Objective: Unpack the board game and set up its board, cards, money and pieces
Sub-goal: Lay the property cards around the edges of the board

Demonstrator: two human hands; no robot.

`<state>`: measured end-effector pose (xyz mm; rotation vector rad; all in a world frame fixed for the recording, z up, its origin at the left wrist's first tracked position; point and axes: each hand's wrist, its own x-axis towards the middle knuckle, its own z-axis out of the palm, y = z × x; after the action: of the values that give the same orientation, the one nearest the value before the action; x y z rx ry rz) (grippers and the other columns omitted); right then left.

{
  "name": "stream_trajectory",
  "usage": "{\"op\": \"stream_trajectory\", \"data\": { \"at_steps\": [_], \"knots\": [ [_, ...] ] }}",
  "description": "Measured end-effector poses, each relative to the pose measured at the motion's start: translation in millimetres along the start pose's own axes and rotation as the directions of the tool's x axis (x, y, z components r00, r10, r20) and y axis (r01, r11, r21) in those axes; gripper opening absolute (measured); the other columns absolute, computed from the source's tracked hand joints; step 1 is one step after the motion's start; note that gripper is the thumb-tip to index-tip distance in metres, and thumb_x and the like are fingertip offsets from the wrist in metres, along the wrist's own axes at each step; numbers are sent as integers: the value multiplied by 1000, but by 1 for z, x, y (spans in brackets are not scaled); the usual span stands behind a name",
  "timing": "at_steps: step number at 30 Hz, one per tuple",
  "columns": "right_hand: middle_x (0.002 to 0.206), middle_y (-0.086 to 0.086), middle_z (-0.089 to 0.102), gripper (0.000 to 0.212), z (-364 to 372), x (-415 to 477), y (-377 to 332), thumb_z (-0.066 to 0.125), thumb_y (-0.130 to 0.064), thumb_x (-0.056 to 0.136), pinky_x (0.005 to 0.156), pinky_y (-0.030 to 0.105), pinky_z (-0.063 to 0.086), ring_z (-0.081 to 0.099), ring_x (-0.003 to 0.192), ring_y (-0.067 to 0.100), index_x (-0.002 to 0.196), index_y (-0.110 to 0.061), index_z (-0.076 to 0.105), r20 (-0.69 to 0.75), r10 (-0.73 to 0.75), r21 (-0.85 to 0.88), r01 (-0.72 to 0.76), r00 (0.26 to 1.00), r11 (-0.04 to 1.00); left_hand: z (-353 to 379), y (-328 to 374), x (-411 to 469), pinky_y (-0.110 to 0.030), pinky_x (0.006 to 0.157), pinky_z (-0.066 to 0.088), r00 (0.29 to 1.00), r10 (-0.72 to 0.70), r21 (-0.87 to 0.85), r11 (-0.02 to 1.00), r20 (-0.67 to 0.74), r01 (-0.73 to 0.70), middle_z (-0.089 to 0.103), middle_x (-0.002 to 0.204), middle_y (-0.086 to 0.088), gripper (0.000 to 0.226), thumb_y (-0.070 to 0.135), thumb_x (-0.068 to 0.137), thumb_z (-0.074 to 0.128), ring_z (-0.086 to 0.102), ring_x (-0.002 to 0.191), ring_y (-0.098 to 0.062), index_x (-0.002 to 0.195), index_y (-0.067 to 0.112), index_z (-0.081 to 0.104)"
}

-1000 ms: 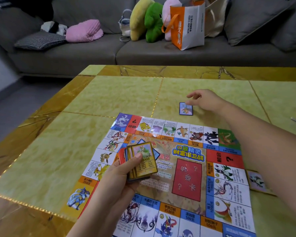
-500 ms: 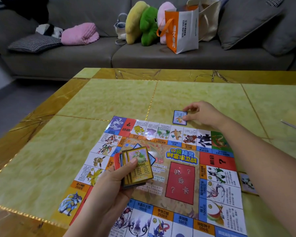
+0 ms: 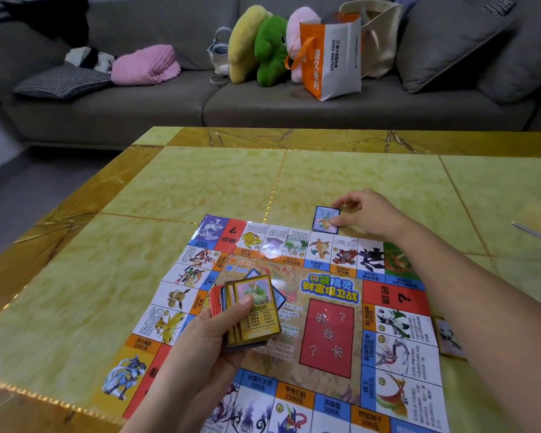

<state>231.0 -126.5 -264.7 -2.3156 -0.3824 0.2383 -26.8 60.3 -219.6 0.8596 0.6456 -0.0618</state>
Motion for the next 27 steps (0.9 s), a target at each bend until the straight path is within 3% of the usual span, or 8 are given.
{"op": "stream_trajectory", "data": {
  "at_steps": [4, 12, 14, 18, 21, 27],
  "knots": [
    [113, 3, 57, 36, 0, -1, 0, 81, -32, 70, 80, 27, 39, 52, 100, 15, 103, -26, 67, -1, 14, 16, -14, 1000, 1000, 0, 0, -1, -32, 51, 59, 1000, -3, 1, 1000, -2, 3, 72, 86, -21, 49, 5, 65, 65, 71, 64, -27, 113, -4, 57],
    [107, -1, 56, 31, -1, -4, -4, 79, -32, 73, 74, 26, 39, 51, 97, 15, 100, -28, 65, 6, 16, 41, -16, 1000, 999, 4, -1, -2, -31, 51, 58, 1000, -3, -15, 1000, -13, 3, 73, 83, -19, 47, 4, 65, 65, 71, 63, -25, 111, -2, 59],
    [102, -2, 54, 27, -4, -8, -8, 75, -27, 79, 67, 21, 40, 51, 91, 13, 103, -24, 65, 9, 45, 164, -45, 999, 985, 5, -1, -4, -30, 49, 58, 1000, -13, -23, 1000, -19, 13, 73, 82, -19, 45, 4, 65, 65, 71, 63, -25, 109, -3, 59],
    [104, 0, 63, 20, -12, -19, -18, 65, -17, 88, 69, 16, 43, 56, 85, 8, 108, -12, 65, -70, 152, 435, -107, 986, 894, 9, 0, -9, -30, 50, 58, 1000, -20, -47, 999, 0, 20, 73, 79, -18, 34, 5, 65, 65, 71, 62, -23, 99, -4, 62],
    [90, -3, 62, 19, -20, -41, -34, 61, -16, 91, 69, 19, 43, 52, 76, 8, 107, -8, 67, -180, 217, 468, -110, 959, 877, 13, 0, -14, -31, 53, 59, 999, -28, -60, 998, 24, 29, 72, 80, -18, 30, 7, 65, 65, 71, 62, -23, 94, -2, 64],
    [73, 4, 60, 15, -16, -129, -88, 64, -16, 88, 59, 23, 48, 55, 58, 11, 95, -2, 65, 96, 24, 561, -74, 995, 825, 16, -1, -22, -36, 51, 58, 997, -78, -148, 986, 29, 81, 71, 92, -25, 28, 3, 78, 60, 71, 71, -31, 104, -7, 58]
  ]
}}
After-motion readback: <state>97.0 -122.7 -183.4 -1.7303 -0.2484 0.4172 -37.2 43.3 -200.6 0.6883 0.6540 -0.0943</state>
